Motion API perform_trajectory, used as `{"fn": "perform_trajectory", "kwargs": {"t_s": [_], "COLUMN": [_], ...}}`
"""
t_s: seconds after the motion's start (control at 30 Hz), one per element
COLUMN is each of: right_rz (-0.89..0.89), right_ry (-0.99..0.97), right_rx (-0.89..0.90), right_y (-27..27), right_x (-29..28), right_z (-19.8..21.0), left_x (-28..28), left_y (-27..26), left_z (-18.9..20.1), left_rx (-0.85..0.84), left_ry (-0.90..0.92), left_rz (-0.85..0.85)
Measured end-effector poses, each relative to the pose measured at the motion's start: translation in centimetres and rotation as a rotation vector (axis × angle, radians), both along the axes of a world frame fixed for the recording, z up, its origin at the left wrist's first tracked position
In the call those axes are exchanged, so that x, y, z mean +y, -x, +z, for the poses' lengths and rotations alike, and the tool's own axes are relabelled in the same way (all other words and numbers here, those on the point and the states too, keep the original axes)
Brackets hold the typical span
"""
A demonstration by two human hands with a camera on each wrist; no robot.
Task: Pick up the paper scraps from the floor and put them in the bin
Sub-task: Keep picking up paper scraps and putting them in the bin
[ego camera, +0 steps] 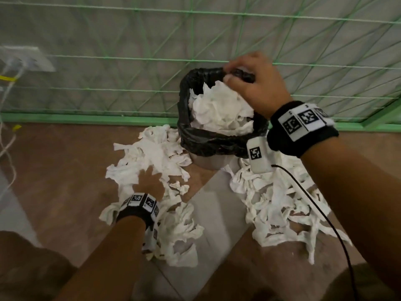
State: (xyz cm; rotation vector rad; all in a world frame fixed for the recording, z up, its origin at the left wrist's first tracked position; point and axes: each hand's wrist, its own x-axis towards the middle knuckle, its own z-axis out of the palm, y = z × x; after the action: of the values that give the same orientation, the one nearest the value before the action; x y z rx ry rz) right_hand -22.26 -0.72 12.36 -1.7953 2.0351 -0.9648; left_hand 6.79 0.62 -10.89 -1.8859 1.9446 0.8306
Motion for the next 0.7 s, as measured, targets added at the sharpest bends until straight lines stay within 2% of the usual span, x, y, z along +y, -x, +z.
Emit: {"fn": "perform_trajectory", "kwargs": {"t_s": [0.07, 0.1, 0.13, 0.17, 0.2, 0.27, 0.3, 0.33, 0.4, 0.5, 0.57, 0.63, 0.7], "right_rz": [-0.233, -0.374, -0.519, -0.620, -0.657, -0.563, -0.537, -0.558, -0.585, -0.472, -0.384, -0.362, -0.378], "right_ry": [0.221, 0.267, 0.229, 0.083, -0.185, -0.758, -0.928, -1.015, -1.068, -1.049, -1.037, -1.054, -1.043], "right_rx": [-0.207, -0.295, -0.338, -0.328, -0.244, -0.047, -0.053, -0.099, -0.073, 0.115, 0.256, 0.276, 0.217], "right_y": [2.8, 4.5, 6.2, 7.8, 9.2, 10.6, 10.5, 10.1, 9.1, 8.0, 7.9, 8.0, 8.5], "right_x": [1.8, 3.0, 4.1, 5.3, 6.8, 10.4, 12.1, 13.6, 15.2, 15.8, 15.5, 15.0, 14.5], "right_z": [-1.0, -2.0, -3.5, -5.4, -7.6, -13.0, -15.5, -17.4, -20.0, -21.5, -21.7, -21.0, -20.2], "left_x": [0.0, 0.0, -0.1, -0.1, -0.2, -0.4, -0.5, -0.8, -1.4, -2.7, -3.2, -3.4, -3.6], "left_y": [0.4, 0.6, 0.7, 0.8, 1.0, 1.1, 1.3, 1.4, 1.7, 1.8, 2.0, 2.1, 2.2], "left_z": [0.1, 0.6, 1.2, 1.9, 2.9, 4.9, 5.9, 6.7, 8.3, 11.0, 13.6, 16.4, 19.3], "left_rx": [0.012, 0.035, 0.069, 0.107, 0.138, 0.186, 0.207, 0.227, 0.274, 0.301, 0.305, 0.340, 0.414], "left_ry": [0.155, 0.253, 0.343, 0.418, 0.483, 0.571, 0.594, 0.608, 0.569, 0.452, 0.441, 0.468, 0.502], "left_rz": [0.002, 0.027, 0.044, 0.049, 0.051, 0.065, 0.072, 0.074, 0.085, 0.071, 0.014, -0.060, -0.103]}}
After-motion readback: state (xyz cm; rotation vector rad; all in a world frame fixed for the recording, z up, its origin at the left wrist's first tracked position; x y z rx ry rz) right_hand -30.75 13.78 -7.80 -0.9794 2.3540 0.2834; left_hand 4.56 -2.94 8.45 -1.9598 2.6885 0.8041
